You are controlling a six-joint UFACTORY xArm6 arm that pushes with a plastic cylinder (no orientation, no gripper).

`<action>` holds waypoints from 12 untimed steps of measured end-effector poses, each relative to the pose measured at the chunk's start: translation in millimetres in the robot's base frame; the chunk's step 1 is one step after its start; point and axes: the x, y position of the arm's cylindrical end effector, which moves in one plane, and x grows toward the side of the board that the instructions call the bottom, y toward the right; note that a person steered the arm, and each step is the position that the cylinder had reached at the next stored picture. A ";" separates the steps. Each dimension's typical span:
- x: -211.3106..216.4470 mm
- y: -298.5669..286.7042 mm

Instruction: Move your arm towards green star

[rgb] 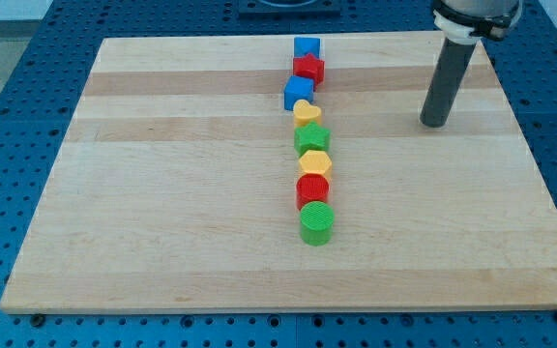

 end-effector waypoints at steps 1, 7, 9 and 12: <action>0.0 -0.7; 19.9 -0.8; 19.3 -4.6; 17.3 -54.8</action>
